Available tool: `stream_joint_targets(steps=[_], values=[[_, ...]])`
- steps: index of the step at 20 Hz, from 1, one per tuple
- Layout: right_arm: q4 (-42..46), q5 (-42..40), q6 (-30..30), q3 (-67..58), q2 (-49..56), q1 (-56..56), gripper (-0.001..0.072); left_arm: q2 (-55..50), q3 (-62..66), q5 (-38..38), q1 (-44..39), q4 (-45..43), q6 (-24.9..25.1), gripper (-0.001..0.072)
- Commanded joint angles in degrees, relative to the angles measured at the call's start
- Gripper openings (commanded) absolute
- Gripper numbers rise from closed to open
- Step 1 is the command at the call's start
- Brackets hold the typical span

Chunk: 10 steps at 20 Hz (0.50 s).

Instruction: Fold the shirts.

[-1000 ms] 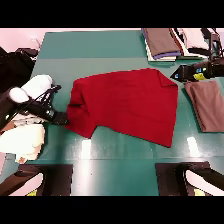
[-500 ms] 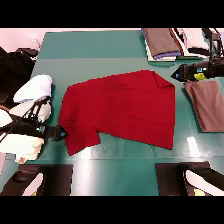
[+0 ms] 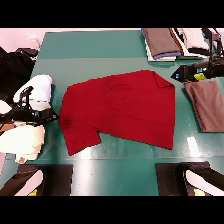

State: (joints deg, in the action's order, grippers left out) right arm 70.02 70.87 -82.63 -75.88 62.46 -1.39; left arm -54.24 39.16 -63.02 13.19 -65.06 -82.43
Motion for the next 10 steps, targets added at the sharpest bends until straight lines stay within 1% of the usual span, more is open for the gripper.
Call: stream_joint_targets(steps=[1,5,7,10], values=[[0.0,0.2,0.0,0.0,0.0,0.0,0.0379,-6.9,0.1,1.5,3.6,1.7,3.5,0.0599],[0.0,0.2,0.0,0.0,0.0,0.0,0.0379,-11.2,0.0,2.3,2.1,6.8,7.5,0.0599],[-0.1,0.2,0.0,0.0,0.0,0.0,0.0379,-12.0,0.0,4.7,-0.4,6.9,7.4,0.0599],[0.0,1.4,0.0,0.0,0.0,0.0,0.0379,-13.5,0.0,7.2,-3.7,6.9,5.2,0.0599]])
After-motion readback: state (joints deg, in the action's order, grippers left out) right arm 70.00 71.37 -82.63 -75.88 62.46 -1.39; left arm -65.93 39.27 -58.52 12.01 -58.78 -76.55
